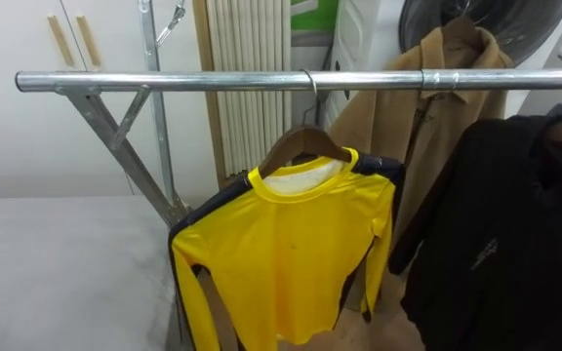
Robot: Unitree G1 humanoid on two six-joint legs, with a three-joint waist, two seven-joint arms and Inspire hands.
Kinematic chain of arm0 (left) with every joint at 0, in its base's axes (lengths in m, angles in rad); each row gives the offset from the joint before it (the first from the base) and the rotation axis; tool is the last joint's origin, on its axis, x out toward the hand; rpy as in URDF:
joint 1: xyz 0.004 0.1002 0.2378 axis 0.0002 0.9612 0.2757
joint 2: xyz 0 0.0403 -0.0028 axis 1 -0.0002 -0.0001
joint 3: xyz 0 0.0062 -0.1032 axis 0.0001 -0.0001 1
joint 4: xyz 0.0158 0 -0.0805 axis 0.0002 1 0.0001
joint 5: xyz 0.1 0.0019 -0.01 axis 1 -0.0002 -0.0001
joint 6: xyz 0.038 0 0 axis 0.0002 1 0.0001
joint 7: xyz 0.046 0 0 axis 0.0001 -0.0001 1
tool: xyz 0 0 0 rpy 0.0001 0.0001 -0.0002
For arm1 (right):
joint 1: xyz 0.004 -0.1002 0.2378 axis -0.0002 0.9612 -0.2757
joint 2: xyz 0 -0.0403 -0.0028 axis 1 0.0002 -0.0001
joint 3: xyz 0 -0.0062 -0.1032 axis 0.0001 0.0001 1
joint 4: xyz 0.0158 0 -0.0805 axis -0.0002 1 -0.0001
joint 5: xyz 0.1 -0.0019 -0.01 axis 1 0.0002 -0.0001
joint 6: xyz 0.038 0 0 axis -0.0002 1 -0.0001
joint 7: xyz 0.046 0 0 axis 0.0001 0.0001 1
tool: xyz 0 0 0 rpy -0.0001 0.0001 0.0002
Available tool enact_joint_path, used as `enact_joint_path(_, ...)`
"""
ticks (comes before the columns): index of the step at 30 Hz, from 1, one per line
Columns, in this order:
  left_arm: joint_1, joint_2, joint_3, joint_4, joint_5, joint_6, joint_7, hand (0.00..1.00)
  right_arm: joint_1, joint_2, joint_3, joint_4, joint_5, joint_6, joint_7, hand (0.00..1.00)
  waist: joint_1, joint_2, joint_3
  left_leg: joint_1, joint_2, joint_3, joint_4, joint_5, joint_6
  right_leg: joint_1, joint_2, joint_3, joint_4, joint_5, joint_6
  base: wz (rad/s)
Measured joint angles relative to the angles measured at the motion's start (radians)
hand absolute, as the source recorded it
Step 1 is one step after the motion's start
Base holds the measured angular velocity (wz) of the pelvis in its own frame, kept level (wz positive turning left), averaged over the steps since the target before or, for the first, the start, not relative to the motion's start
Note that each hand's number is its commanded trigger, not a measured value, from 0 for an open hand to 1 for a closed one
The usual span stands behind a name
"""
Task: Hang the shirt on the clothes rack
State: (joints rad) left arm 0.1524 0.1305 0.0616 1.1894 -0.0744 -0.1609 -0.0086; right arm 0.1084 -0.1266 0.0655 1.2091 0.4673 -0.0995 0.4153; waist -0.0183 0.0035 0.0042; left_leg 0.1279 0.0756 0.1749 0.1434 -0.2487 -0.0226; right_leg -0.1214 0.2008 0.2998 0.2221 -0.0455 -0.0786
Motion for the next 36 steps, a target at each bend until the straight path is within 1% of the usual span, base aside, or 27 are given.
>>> enact_joint_path(10,-0.003,0.0,-0.008,-0.001,-0.001,0.002,0.0,0.0,-0.011,0.003,0.002,0.0,0.0,0.028,-0.022,0.0,0.0,-0.006,-0.0014,-0.001,-0.001,-0.015,0.001,0.0,0.0,-0.001,-0.006,-0.016,0.002,-0.004,-0.002,0.04)
enact_joint_path(16,-0.003,0.001,-0.007,-0.001,-0.002,0.002,-0.003,0.0,-0.012,0.003,0.013,-0.002,-0.002,0.028,-0.024,0.0,0.002,-0.008,-0.0014,-0.008,-0.002,-0.019,0.005,0.0,0.0,0.001,-0.007,-0.018,0.005,-0.006,-0.004,0.01)
enact_joint_path(21,-0.003,0.001,-0.007,0.0,-0.015,0.002,-0.006,0.0,-0.011,0.003,0.013,-0.002,-0.002,0.028,-0.023,0.0,0.007,-0.007,-0.0016,-0.008,-0.002,-0.034,0.008,0.0,0.0,0.002,-0.008,-0.039,0.0,-0.008,-0.006,0.11)
enact_joint_path(22,-0.003,0.001,-0.008,0.0,-0.015,0.001,-0.005,0.0,-0.011,0.003,0.016,-0.003,-0.006,0.028,-0.022,0.0,0.009,-0.005,-0.0017,-0.01,-0.001,-0.041,0.008,0.0,-0.001,0.003,-0.01,-0.052,0.0,-0.01,-0.008,0.13)
enact_joint_path(23,-0.004,0.001,-0.008,0.0,-0.015,0.0,-0.005,0.0,-0.012,0.002,0.025,-0.007,-0.011,0.029,-0.02,0.0,0.021,-0.005,-0.0016,-0.01,-0.001,-0.042,0.009,0.0,-0.001,0.0,-0.022,-0.099,0.001,-0.015,-0.015,0.1)
enact_joint_path(24,-0.004,0.0,-0.008,0.0,-0.015,0.0,-0.006,0.0,-0.013,0.002,0.03,-0.007,-0.014,0.028,-0.019,0.0,0.026,-0.005,-0.0016,-0.011,0.0,-0.043,0.009,-0.001,-0.002,-0.001,-0.029,-0.121,0.001,-0.017,-0.018,0.13)
enact_joint_path(25,-0.006,0.0,-0.009,0.0,-0.015,-0.001,-0.006,0.0,-0.015,0.003,0.033,-0.007,-0.021,0.028,-0.015,0.0,0.028,-0.005,-0.0016,-0.013,0.0,-0.054,0.01,-0.001,-0.002,0.0,-0.034,-0.139,0.001,-0.021,-0.022,0.27)
enact_joint_path(26,-0.003,-0.001,-0.01,0.0,-0.015,-0.001,-0.006,0.0,-0.018,0.003,0.034,-0.008,-0.024,0.028,-0.011,0.0,0.032,-0.004,-0.0017,-0.017,0.0,-0.071,0.01,0.001,-0.004,0.002,-0.036,-0.151,0.001,-0.026,-0.024,0.33)
enact_joint_path(27,-0.003,-0.002,-0.01,0.0,-0.015,-0.002,-0.005,0.0,-0.02,0.002,0.034,-0.008,-0.024,0.028,-0.011,0.0,0.033,-0.003,-0.002,-0.02,0.0,-0.078,0.012,0.001,-0.005,0.002,-0.038,-0.157,0.001,-0.028,-0.026,0.4)
enact_joint_path(28,-0.004,-0.003,-0.015,-0.001,-0.024,-0.005,-0.005,0.0,-0.021,0.001,0.041,-0.017,-0.023,0.027,-0.011,0.0,0.038,0.001,-0.0016,-0.032,0.0,-0.096,0.024,0.001,-0.006,0.007,-0.044,-0.174,0.001,-0.031,-0.028,0.43)
enact_joint_path(29,-0.004,-0.007,-0.019,-0.001,-0.034,-0.019,-0.007,0.0,-0.021,0.0,0.043,-0.031,-0.022,0.026,-0.011,0.0,0.047,0.005,-0.0008,-0.046,0.001,-0.097,0.036,0.002,-0.008,0.006,-0.051,-0.191,0.0,-0.032,-0.03,0.5)
enact_joint_path(30,-0.005,-0.009,-0.019,-0.001,-0.033,-0.024,-0.008,0.0,-0.021,-0.003,0.043,-0.035,-0.022,0.025,-0.012,0.0,0.049,0.008,-0.0002,-0.053,0.001,-0.097,0.044,0.003,-0.011,0.008,-0.056,-0.206,0.0,-0.033,-0.031,0.64)
enact_joint_path(31,-0.004,-0.011,-0.018,-0.002,-0.032,-0.037,-0.009,0.0,-0.023,-0.006,0.045,-0.034,-0.02,0.024,-0.012,0.0,0.056,0.012,0.0015,-0.063,0.001,-0.096,0.055,0.007,-0.016,0.007,-0.065,-0.237,-0.001,-0.038,-0.039,0.82)
enact_joint_path(32,-0.004,-0.012,-0.018,-0.003,-0.032,-0.042,-0.012,0.0,-0.03,-0.008,0.05,-0.03,-0.023,0.025,-0.012,0.0,0.063,0.014,0.0032,-0.071,0.0,-0.096,0.059,0.011,-0.022,0.006,-0.076,-0.274,0.003,-0.049,-0.047,0.87)
enact_joint_path(33,-0.005,-0.013,-0.019,-0.005,-0.032,-0.042,-0.016,0.0,-0.032,-0.008,0.048,-0.03,-0.026,0.025,-0.012,0.0,0.064,0.014,0.0033,-0.079,0.0,-0.096,0.064,0.013,-0.025,0.006,-0.083,-0.291,0.005,-0.055,-0.049,0.96)
enact_joint_path(34,-0.007,-0.013,-0.018,-0.011,-0.032,-0.042,-0.024,0.0,-0.044,-0.009,0.044,-0.03,-0.036,0.026,-0.011,0.0,0.07,0.012,0.0026,-0.097,-0.001,-0.094,0.076,0.018,-0.034,0.003,-0.097,-0.332,0.011,-0.065,-0.05,1.02)
enact_joint_path(35,-0.01,-0.013,-0.013,-0.016,-0.031,-0.042,-0.031,0.0,-0.059,-0.009,0.037,-0.029,-0.041,0.026,-0.007,0.0,0.075,0.011,0.0057,-0.115,0.002,-0.074,0.09,0.028,-0.039,0.003,-0.114,-0.375,0.019,-0.079,-0.05,1.13)
enact_joint_path(36,-0.01,-0.014,-0.01,-0.02,-0.031,-0.041,-0.035,0.0,-0.063,-0.008,0.026,-0.029,-0.041,0.026,-0.004,0.0,0.073,0.011,0.0053,-0.126,0.004,-0.054,0.098,0.033,-0.038,0.004,-0.123,-0.4,0.021,-0.086,-0.05,1.28)
